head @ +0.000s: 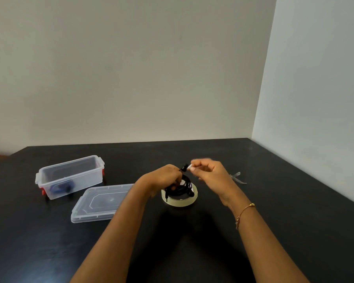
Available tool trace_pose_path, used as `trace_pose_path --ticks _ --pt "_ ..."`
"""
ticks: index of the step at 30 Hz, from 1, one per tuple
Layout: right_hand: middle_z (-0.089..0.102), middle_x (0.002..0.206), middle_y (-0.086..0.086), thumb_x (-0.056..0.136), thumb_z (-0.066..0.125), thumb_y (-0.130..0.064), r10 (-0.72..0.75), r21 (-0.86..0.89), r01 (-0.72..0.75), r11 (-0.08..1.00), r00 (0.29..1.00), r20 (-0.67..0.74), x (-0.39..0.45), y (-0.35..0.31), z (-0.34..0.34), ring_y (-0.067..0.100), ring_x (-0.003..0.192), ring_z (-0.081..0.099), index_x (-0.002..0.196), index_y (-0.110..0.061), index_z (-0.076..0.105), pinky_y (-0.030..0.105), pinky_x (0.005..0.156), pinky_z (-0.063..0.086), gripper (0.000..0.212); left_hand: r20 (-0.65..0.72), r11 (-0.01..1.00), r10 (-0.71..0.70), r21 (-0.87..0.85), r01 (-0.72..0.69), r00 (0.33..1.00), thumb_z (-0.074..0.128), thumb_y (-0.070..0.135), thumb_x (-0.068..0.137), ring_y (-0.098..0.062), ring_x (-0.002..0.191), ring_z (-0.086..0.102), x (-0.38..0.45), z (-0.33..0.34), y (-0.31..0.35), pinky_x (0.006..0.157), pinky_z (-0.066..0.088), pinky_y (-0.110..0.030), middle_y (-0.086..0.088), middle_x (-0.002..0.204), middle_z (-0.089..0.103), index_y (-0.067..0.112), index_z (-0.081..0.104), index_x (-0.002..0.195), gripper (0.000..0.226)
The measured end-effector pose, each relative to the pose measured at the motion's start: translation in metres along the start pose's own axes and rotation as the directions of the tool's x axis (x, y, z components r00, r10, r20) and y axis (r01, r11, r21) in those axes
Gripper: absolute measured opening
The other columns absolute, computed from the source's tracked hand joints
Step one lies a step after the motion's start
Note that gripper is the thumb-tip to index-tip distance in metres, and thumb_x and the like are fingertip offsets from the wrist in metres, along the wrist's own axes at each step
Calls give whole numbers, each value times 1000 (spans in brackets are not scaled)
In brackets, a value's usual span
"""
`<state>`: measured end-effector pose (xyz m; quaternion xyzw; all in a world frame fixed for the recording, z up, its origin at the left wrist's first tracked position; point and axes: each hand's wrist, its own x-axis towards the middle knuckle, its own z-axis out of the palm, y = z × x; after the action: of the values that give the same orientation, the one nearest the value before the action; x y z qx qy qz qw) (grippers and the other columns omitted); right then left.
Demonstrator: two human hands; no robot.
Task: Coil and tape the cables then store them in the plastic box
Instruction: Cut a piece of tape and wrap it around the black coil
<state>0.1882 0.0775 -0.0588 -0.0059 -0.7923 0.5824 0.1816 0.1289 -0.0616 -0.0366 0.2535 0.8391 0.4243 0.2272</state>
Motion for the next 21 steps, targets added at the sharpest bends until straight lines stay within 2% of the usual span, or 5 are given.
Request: trace_pose_path --ticks 2,4,8,13,21 --pt "59 114 -8 88 58 -16 -200 -54 196 979 976 -82 1 -1 0 11 110 53 80 -27 64 24 91 44 15 67 996 -12 94 5 998 34 -3 85 -11 56 33 -1 3 4 56 30 -21 -5 67 38 8 48 92 18" --pt "65 107 -6 91 54 -15 -290 -32 289 957 957 -24 0 -1 3 8 105 58 87 -19 64 21 90 47 12 113 994 -24 112 11 993 34 -4 85 -10 57 34 -2 4 6 56 30 -20 -6 71 40 6 46 98 20" --pt "62 80 -3 93 49 -10 -390 -223 393 892 919 56 -1 7 13 7 73 59 91 -11 59 17 66 48 11 102 1000 22 5 -22 995 40 1 86 -11 74 42 -6 1 2 65 40 -20 -9 95 46 7 39 118 33" --pt "50 70 -13 98 38 -15 -383 -318 387 866 921 78 2 17 23 0 60 52 93 -16 48 14 56 40 11 86 999 46 15 -47 995 41 4 89 -10 78 46 -7 0 -1 70 43 -19 -3 88 46 16 29 121 36" --pt "45 69 -11 99 33 -14 -315 -341 292 893 949 -12 2 16 28 3 58 44 88 -16 43 8 52 38 14 59 981 67 176 -76 996 39 5 91 -24 107 49 0 5 -4 97 44 -41 -20 121 47 12 24 126 39"
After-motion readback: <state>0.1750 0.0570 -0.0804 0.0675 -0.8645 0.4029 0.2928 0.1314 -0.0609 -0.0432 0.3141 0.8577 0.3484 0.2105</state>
